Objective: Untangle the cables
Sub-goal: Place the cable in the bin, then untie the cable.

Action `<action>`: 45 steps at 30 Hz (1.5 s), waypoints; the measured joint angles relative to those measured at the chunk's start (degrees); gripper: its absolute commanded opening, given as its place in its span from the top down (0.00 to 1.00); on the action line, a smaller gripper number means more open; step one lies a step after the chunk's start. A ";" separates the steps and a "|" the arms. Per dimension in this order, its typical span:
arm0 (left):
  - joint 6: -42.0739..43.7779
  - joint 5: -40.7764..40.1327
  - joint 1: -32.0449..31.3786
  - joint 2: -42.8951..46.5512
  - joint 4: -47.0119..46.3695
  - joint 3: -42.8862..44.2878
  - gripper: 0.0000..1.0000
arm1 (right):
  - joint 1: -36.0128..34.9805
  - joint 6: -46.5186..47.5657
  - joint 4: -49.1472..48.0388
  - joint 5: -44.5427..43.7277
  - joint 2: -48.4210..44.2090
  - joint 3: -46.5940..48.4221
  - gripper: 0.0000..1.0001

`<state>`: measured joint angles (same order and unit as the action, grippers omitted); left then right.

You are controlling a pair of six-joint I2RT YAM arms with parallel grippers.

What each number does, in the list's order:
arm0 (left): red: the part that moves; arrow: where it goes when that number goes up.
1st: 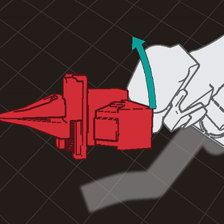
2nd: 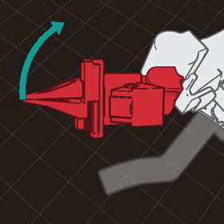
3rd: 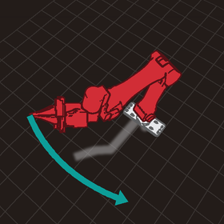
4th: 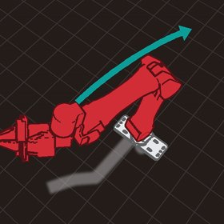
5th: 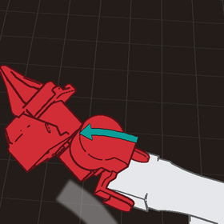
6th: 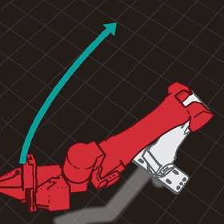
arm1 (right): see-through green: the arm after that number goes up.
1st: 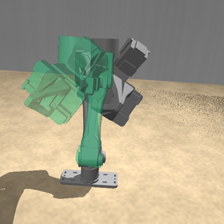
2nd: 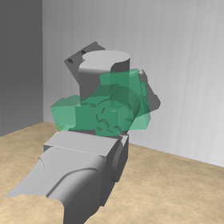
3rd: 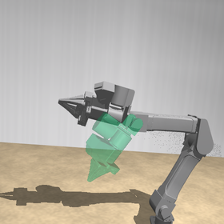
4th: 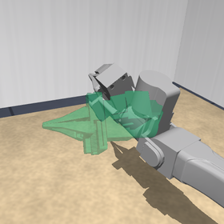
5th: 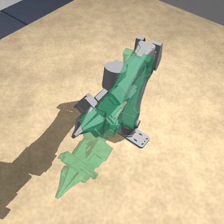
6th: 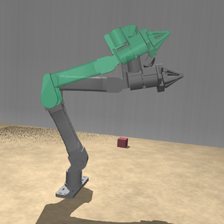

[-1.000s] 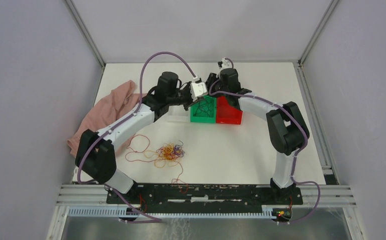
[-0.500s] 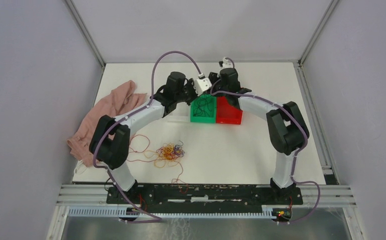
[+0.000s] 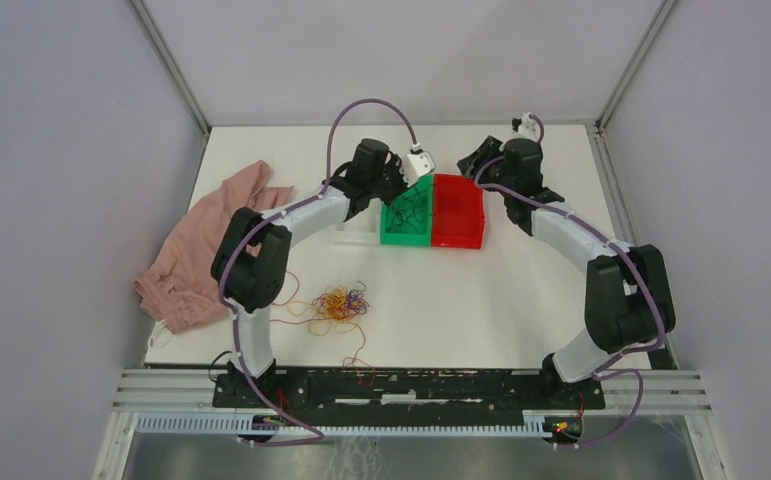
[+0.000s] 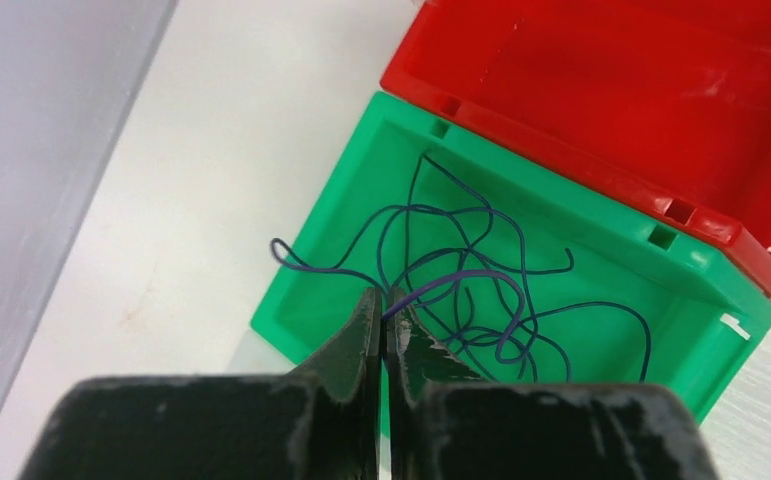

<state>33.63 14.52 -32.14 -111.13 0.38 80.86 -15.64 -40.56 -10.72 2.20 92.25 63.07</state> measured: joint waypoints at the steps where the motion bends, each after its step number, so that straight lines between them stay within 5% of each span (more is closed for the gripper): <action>1: 0.00 -0.28 -0.11 -0.72 0.39 0.17 0.97 | 0.11 -0.24 -0.04 -0.22 -0.55 -1.55 0.52; 3: 0.04 -1.05 -0.50 -2.12 1.03 0.22 0.89 | 0.35 -0.79 0.00 -0.79 -1.99 -5.11 0.52; 7: 0.55 -2.14 -1.16 -4.52 4.22 0.87 0.38 | 0.44 -1.46 0.04 -0.76 -4.13 -7.72 0.52; 19: 1.75 8.37 1.81 0.39 27.26 12.00 0.01 | -0.02 -1.62 -0.92 1.46 -6.54 -6.97 0.50; 28: 3.41 21.84 14.69 9.05 41.53 18.75 0.00 | -7.72 1.09 -0.55 1.90 -6.54 -5.75 0.43; 33: 7.15 23.89 16.87 17.77 46.34 8.24 0.02 | -15.91 3.45 -0.42 1.99 -6.05 -5.75 0.49; 41: 17.86 26.58 17.03 29.81 54.99 -8.98 0.17 | -29.99 7.67 -4.79 6.60 -4.74 -10.34 0.44; 45: 21.92 27.85 18.67 32.35 58.16 -13.29 0.17 | -32.79 9.42 -7.02 11.91 -4.61 -14.86 0.42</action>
<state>55.55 42.37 -13.47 -78.78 58.54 67.57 -48.42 -31.14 -17.74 14.11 87.64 48.21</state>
